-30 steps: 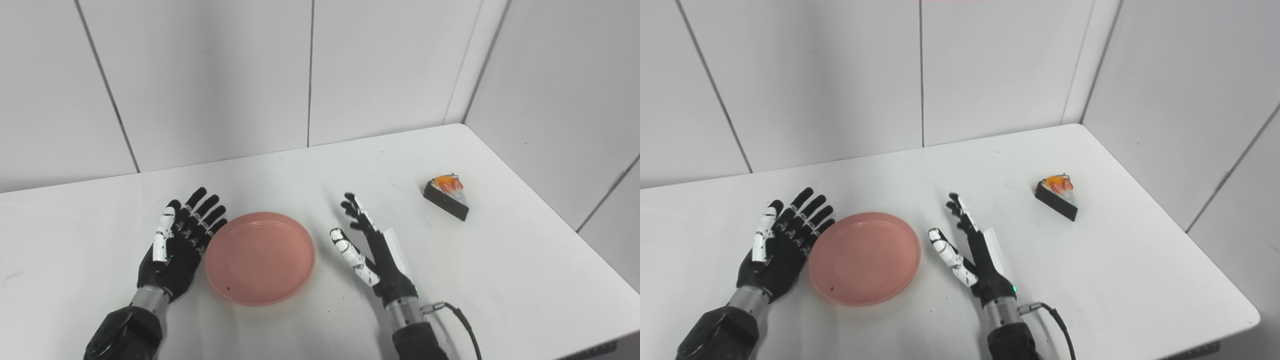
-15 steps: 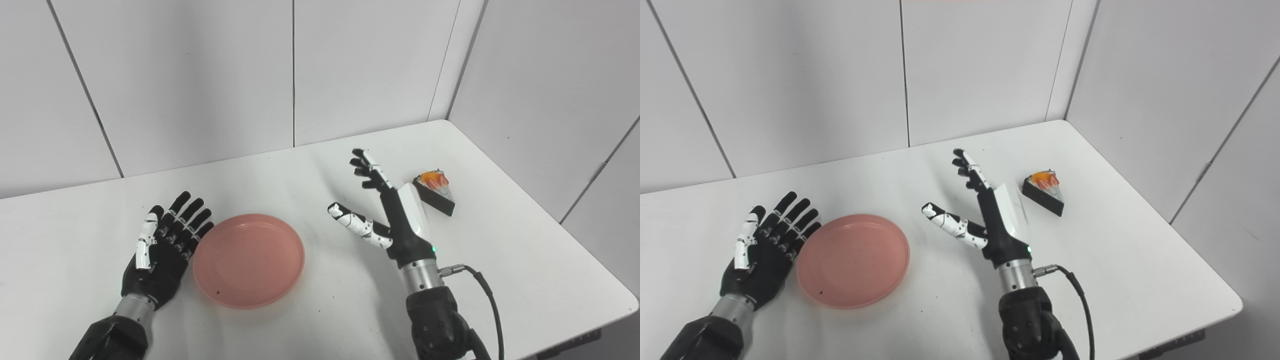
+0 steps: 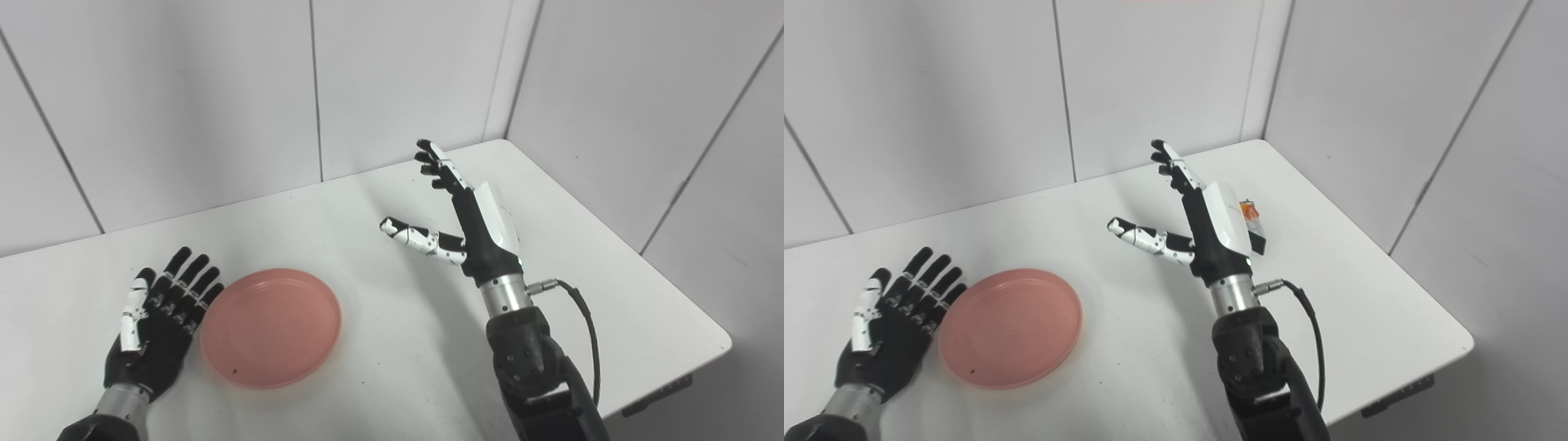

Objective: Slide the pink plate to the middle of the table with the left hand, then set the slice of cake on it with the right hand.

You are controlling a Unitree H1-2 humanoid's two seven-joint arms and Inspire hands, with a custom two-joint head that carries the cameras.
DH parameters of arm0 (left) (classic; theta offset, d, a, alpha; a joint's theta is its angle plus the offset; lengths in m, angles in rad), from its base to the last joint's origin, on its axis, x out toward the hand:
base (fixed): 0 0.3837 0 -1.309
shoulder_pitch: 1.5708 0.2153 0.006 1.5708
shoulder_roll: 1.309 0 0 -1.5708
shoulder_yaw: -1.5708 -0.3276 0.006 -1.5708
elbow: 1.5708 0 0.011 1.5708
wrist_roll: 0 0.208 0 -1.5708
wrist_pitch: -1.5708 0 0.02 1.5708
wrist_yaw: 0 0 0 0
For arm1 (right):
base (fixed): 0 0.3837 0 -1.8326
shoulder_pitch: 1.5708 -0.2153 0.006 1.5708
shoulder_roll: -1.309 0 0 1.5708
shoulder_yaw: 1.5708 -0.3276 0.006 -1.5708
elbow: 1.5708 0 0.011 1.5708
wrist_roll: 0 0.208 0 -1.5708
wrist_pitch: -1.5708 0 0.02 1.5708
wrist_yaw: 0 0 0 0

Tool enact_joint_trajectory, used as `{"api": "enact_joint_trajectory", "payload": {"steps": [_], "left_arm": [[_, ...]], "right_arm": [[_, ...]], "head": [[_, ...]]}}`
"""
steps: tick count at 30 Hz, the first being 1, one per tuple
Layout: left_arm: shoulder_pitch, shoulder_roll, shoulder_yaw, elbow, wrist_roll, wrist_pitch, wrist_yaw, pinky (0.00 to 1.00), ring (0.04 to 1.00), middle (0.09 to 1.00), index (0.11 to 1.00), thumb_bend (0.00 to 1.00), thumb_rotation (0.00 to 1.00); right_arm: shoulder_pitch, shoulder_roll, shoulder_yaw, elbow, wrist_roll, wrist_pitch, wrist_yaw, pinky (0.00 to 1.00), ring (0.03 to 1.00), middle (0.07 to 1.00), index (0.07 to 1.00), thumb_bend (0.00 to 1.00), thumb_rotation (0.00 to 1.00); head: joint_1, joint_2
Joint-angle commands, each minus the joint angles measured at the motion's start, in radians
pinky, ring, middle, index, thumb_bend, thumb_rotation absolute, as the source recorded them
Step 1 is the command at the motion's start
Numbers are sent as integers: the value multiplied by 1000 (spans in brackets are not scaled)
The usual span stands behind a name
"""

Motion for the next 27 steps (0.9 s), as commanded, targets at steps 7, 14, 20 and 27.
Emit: {"api": "enact_joint_trajectory", "payload": {"steps": [7,14,20,27], "left_arm": [[30,30,4,67,26,23,16,909,907,910,903,409,1000],[26,33,14,75,24,25,14,905,902,907,905,406,1000],[23,32,20,83,22,25,13,901,897,902,901,405,1000],[21,36,20,91,20,20,6,908,902,908,908,414,1000]], "right_arm": [[-60,-103,-68,-23,-34,63,18,732,826,866,933,921,669],[-83,-163,-104,18,-58,97,18,721,816,869,940,921,647],[-97,-186,-125,61,-47,103,-1,701,810,860,936,914,607],[-107,-217,-144,116,-24,108,-7,700,836,898,949,904,574]], "head": [[-15,-4],[-18,-4],[-19,-5],[-23,-4]]}}
